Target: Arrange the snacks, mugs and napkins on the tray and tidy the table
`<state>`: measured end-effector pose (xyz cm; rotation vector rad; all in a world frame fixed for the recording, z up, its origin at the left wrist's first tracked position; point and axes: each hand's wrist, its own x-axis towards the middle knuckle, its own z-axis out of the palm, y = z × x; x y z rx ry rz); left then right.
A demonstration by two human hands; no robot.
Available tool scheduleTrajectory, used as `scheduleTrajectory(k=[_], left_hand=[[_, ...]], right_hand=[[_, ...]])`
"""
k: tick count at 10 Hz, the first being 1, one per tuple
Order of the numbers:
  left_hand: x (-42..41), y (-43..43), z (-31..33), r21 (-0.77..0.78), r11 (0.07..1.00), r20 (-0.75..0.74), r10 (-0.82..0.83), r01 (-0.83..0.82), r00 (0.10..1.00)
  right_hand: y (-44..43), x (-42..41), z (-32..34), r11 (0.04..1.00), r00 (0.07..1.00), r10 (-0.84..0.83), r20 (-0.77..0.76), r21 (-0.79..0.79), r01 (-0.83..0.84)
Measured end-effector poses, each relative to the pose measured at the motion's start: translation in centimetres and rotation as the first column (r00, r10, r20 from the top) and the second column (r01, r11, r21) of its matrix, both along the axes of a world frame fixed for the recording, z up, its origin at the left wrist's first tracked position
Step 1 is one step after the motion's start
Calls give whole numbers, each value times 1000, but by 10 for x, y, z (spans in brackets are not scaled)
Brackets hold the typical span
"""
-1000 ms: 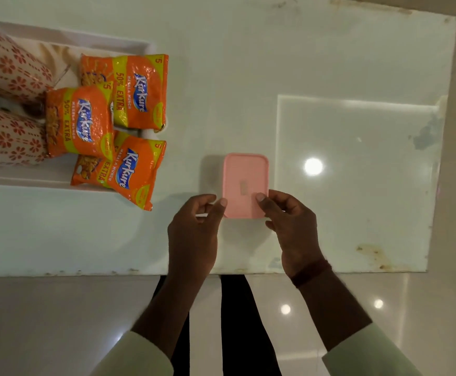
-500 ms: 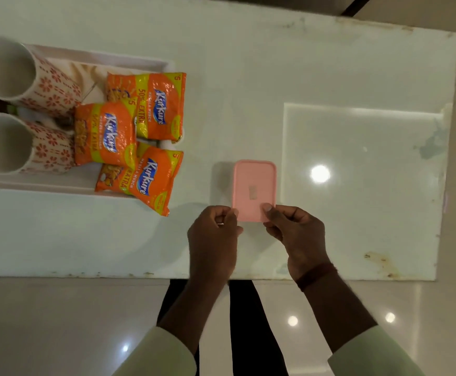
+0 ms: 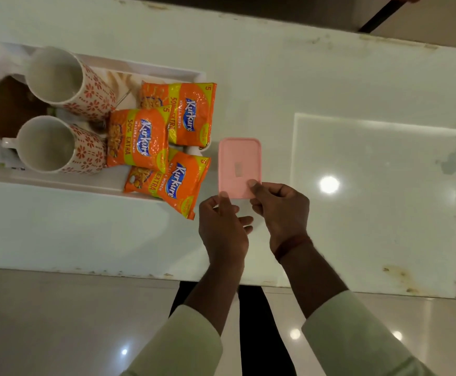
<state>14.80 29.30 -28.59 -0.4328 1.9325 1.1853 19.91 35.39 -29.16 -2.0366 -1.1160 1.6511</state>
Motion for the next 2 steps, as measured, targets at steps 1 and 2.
scheduleTrajectory(k=[1,2], left_hand=[[-3,-3,2,31,999,45,42,-44,998],[-2,-23,27,19,998,20,-55,55,998]], right_hand=[[-2,-4,1,1000,1000,-4,17,-13,4],[-13,-3,18,997,996,10,92,-73,-3]])
